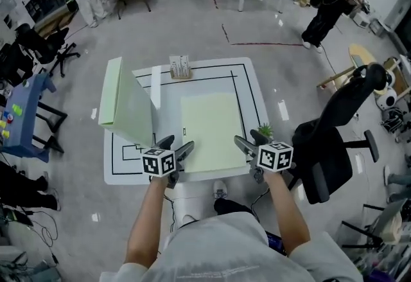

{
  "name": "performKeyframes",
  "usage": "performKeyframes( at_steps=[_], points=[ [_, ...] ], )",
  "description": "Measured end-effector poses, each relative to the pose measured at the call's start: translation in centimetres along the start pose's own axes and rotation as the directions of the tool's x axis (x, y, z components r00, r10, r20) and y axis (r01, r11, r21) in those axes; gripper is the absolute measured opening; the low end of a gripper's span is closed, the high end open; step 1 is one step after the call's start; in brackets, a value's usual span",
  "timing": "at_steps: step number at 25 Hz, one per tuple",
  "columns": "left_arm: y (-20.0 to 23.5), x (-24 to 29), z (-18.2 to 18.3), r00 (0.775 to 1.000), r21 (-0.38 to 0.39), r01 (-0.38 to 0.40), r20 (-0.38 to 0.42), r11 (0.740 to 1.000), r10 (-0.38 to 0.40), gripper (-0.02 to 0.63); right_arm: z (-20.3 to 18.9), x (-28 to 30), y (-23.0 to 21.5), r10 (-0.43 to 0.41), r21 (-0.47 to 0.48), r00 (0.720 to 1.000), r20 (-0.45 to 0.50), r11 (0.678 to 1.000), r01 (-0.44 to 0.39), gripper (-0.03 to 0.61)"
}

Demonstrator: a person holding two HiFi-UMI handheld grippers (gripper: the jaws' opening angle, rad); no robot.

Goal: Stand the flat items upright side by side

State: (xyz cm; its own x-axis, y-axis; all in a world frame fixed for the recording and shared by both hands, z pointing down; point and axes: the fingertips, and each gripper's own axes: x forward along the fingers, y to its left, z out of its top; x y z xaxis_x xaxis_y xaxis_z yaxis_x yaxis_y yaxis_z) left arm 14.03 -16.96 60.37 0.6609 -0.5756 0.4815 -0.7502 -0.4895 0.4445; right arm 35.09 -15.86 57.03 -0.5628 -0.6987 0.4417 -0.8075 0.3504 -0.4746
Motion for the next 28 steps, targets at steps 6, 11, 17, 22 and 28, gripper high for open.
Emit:
performKeyframes(
  at_steps=[6,11,17,22,28],
  points=[
    [3.4,4.1,-0.6,0.999,-0.163,0.014,-0.030,0.987,-0.019,0.387,-0.7,5.4,-3.9,0.023,0.012,0.996,-0.086,1.000,-0.022,0.376],
    [5.1,6.1,-1.5,0.998,-0.210,0.008,-0.062,0.978,-0.022,0.387,-2.9,8.5,-5.4,0.072,0.069,0.978,-0.195,0.996,-0.060,0.389],
    [5.2,7.6,-2.3,0.996,-0.278,0.055,-0.051,0.959,-0.072,0.388,-5.4,10.2,-6.3,0.152,0.217,0.954,-0.258,0.971,-0.096,0.420],
    [4.4,8.2,-2.6,0.983,-0.279,0.109,-0.110,0.954,-0.144,0.387,-5.3,10.5,-6.0,0.189,0.259,0.949,-0.253,0.958,-0.122,0.420],
    [4.1,8.3,-2.8,0.981,-0.265,0.121,-0.113,0.957,-0.156,0.388,-5.5,10.7,-5.8,0.183,0.240,0.952,-0.245,0.963,-0.123,0.423]
  ],
)
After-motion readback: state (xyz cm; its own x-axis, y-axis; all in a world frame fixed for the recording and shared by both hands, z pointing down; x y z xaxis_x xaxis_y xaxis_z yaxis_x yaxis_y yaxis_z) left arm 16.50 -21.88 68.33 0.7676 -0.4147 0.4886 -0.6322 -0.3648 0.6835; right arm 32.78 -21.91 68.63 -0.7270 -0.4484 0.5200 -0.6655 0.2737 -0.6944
